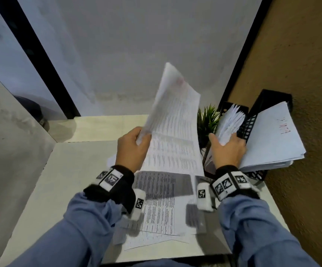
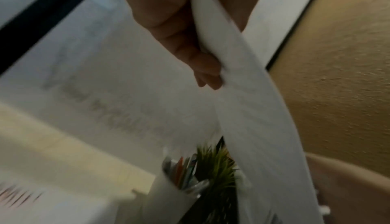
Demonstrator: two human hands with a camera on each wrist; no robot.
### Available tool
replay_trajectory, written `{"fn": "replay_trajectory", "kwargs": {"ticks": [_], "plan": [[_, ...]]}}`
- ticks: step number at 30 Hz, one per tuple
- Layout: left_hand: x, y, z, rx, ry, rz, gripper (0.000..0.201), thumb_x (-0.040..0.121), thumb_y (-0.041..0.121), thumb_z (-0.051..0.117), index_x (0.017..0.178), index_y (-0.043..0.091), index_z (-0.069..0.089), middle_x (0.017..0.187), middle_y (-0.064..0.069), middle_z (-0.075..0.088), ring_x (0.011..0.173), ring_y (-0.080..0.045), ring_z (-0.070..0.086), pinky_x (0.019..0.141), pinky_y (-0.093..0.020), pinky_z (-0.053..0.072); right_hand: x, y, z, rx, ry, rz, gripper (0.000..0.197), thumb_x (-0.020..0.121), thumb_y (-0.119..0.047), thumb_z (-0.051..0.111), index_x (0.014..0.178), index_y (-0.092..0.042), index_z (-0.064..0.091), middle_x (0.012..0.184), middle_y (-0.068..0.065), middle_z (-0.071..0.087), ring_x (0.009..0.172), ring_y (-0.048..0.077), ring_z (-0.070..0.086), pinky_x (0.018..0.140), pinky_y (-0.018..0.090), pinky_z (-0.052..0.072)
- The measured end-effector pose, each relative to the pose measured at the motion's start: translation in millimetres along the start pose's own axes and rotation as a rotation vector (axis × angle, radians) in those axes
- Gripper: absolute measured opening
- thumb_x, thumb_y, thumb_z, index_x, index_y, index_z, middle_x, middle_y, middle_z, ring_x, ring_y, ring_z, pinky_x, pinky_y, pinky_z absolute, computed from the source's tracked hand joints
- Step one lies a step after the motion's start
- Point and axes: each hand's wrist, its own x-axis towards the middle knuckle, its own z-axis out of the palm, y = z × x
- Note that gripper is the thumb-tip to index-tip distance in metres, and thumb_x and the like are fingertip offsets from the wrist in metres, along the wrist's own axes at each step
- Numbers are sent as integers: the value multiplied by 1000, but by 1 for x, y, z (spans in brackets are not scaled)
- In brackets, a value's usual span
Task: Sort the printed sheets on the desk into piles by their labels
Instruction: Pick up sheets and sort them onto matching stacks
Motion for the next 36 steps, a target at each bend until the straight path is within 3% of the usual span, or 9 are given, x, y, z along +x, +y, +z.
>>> {"fn": "replay_trajectory", "kwargs": {"ticks": [2, 4, 8, 15, 22, 25, 28, 33, 36], "plan": [[13, 21, 7, 56, -74, 50, 17, 87, 18, 55, 74, 9, 59, 56, -6, 50, 43, -16, 42, 41, -27, 39, 17, 8, 1, 107, -173, 307, 78, 74, -51, 69, 126, 2, 46, 122, 17, 52, 114, 33, 50, 98, 41, 42], [23, 42, 16, 109, -127, 92, 17, 88, 17, 53, 75, 9, 60, 58, -10, 56, 42, -18, 48, 40, -29, 45, 28, 13, -2, 357, -319, 502, 49, 74, -37, 74, 103, -2, 54, 85, 13, 60, 78, 28, 59, 74, 33, 47], [40, 77, 39, 273, -239, 190, 16, 86, 11, 49, 76, 4, 60, 67, -14, 66, 51, -23, 61, 46, -30, 54, 47, 24, -10, 305, -330, 409, 8, 76, 1, 57, 77, -1, 50, 34, 5, 41, 29, 18, 38, 34, 12, 27], [57, 107, 103, 605, -359, 422, 11, 87, 10, 47, 79, 8, 54, 74, -9, 57, 77, -30, 56, 65, -31, 37, 74, 25, -42, 204, -239, 184, 20, 70, 3, 51, 57, -12, 51, 65, 9, 50, 68, 23, 47, 60, 28, 35], [62, 103, 176, 630, -412, 338, 20, 89, 6, 47, 102, 0, 61, 102, -23, 66, 97, -40, 60, 73, -38, 43, 87, -3, -68, 80, -223, -12, 20, 71, -3, 49, 54, -10, 44, 59, 6, 44, 68, 26, 44, 55, 29, 31], [66, 92, 196, 600, -449, 250, 19, 88, 6, 49, 100, -1, 62, 103, -23, 65, 98, -38, 60, 73, -35, 42, 79, -10, -62, -51, -225, -104, 12, 80, -12, 50, 79, -9, 62, 77, 12, 58, 80, 31, 53, 66, 31, 42], [64, 69, 211, 573, -588, 129, 19, 87, 9, 51, 98, 0, 63, 103, -22, 65, 97, -37, 61, 73, -34, 44, 68, 7, -35, -240, -345, -111, 39, 82, -24, 52, 119, -14, 56, 110, 17, 63, 100, 36, 59, 84, 37, 48], [58, 46, 217, 533, -672, 33, 26, 94, 15, 45, 101, -5, 59, 105, -25, 63, 98, -39, 60, 74, -37, 44, 59, 30, -12, -294, -422, -52, 44, 84, -16, 46, 128, -9, 48, 122, 20, 58, 108, 36, 57, 87, 36, 46], [60, 42, 207, 404, -610, 25, 40, 94, 36, 47, 110, 2, 62, 104, -17, 66, 97, -33, 62, 82, -36, 48, 61, 28, -16, -259, -388, -69, 42, 85, -21, 49, 125, -10, 50, 116, 18, 61, 103, 35, 59, 83, 34, 46]]}}
